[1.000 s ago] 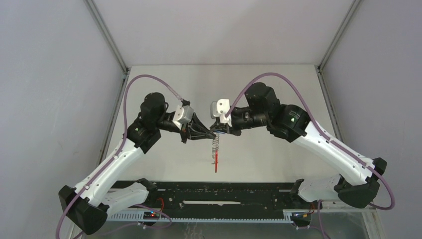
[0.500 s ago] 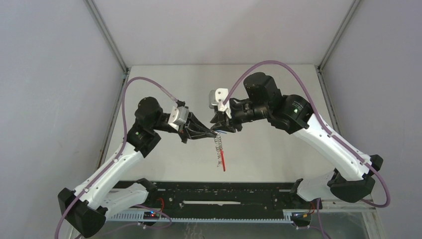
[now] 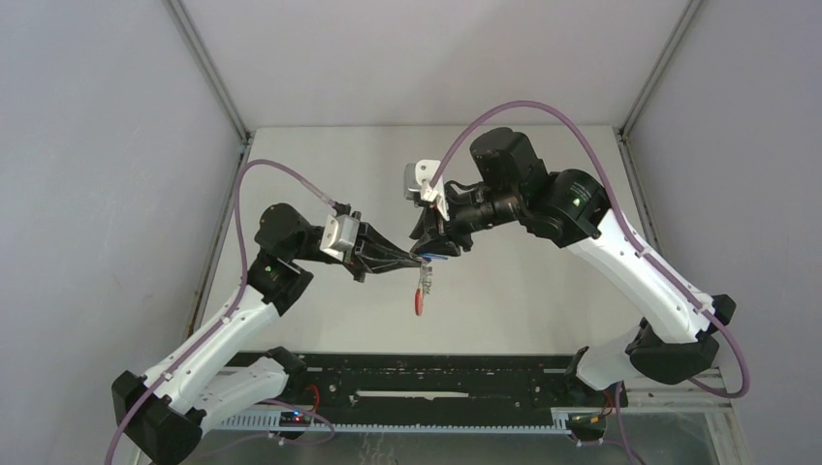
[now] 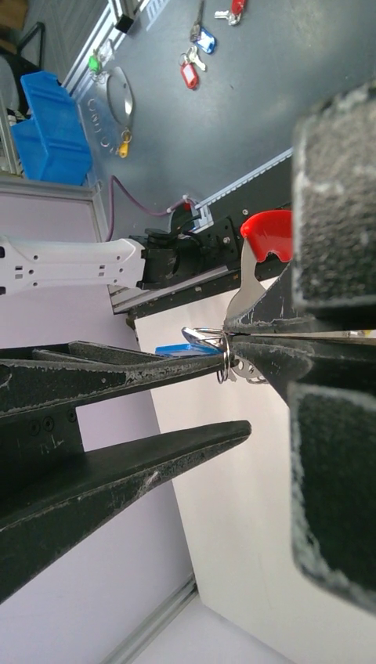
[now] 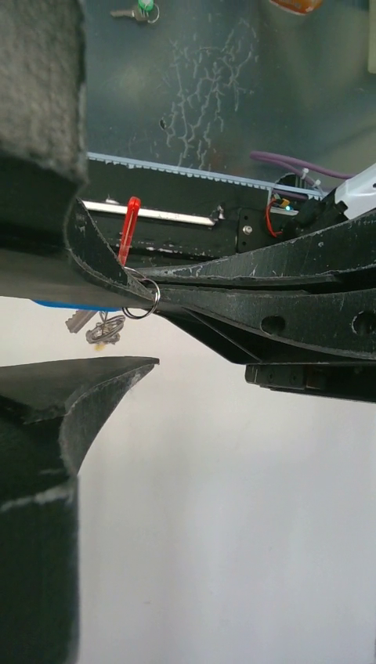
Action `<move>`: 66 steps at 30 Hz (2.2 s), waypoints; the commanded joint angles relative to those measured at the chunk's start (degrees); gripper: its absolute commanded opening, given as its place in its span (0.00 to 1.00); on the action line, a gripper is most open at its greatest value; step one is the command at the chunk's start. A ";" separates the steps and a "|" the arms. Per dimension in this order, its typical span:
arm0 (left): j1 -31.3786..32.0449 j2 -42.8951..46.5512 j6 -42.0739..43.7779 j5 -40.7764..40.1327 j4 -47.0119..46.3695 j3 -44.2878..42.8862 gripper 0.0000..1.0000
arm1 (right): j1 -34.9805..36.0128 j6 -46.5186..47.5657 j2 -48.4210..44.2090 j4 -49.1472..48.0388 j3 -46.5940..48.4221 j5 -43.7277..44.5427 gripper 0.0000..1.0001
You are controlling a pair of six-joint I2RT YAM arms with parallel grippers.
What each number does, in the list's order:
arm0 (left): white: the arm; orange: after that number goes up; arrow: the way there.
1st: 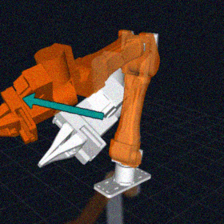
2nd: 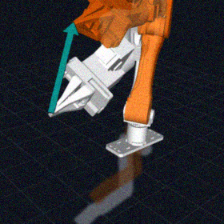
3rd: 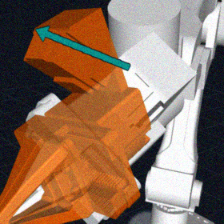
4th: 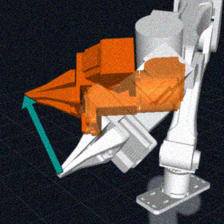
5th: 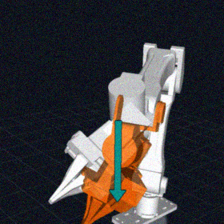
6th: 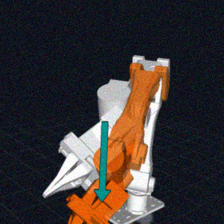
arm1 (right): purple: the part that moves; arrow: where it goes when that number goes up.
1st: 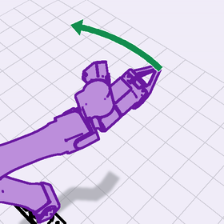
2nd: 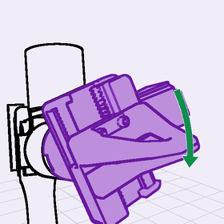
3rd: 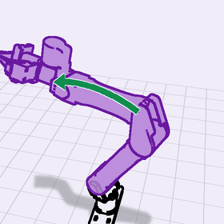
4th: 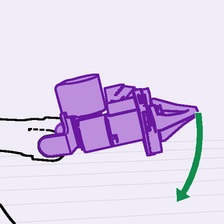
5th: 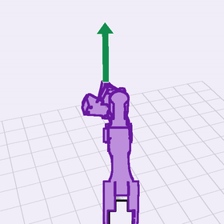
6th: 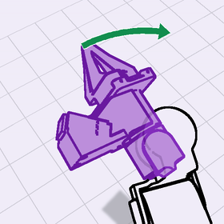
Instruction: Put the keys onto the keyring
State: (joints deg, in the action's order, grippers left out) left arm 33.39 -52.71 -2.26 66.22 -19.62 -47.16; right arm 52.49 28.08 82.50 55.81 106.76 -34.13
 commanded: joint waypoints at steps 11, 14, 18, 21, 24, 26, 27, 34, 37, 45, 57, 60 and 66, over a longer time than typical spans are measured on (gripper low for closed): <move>1.12 2.00 -3.01 -3.20 -8.42 2.03 0.00 | -2.11 -3.14 5.64 7.93 9.68 -11.17 0.39; 1.20 2.34 -2.34 -2.82 -8.47 2.41 0.00 | -2.13 -3.20 6.69 8.25 10.28 -12.91 0.39; 1.24 2.60 -1.81 -2.68 -8.46 2.37 0.00 | -2.18 -3.39 7.88 9.13 9.99 -15.38 0.38; 1.31 2.52 -1.53 -2.48 -8.54 2.04 0.00 | -2.29 -3.59 8.74 9.55 10.05 -17.71 0.37; 1.37 2.74 -1.44 -2.82 -9.09 1.81 0.00 | -3.06 -4.13 9.42 9.39 10.38 -20.33 0.37; 1.41 3.19 -0.79 -2.96 -9.17 1.76 0.00 | -3.85 -4.68 9.36 8.65 10.27 -22.02 0.38; 1.37 3.33 -0.40 -3.01 -9.17 1.80 0.00 | -4.19 -5.08 9.24 8.00 10.16 -22.71 0.39; 1.42 3.84 1.49 -3.99 -9.13 1.20 0.00 | -5.72 -10.99 8.33 1.48 8.16 -26.18 0.43; 1.37 3.84 1.91 -4.21 -9.14 0.93 0.00 | -5.80 -13.54 8.01 -1.42 6.42 -27.20 0.44; 1.37 4.93 3.86 -4.08 -9.20 0.83 0.00 | -7.55 -21.76 7.31 -9.52 1.98 -34.65 0.44; 1.42 5.36 4.99 -4.47 -9.21 0.71 0.00 | -7.84 -32.32 6.37 -20.19 -2.59 -39.10 0.44; 1.33 5.66 5.48 -4.90 -9.29 0.96 0.00 | -8.26 -37.18 6.36 -24.52 -4.00 -39.82 0.43; 1.33 5.77 5.98 -5.96 -9.40 1.20 0.00 | -8.81 -41.11 6.16 -28.99 -5.63 -40.87 0.43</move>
State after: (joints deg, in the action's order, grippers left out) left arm 34.54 -47.24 1.89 63.99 -26.68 -44.75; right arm 43.97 -8.36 90.43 32.69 101.19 -73.93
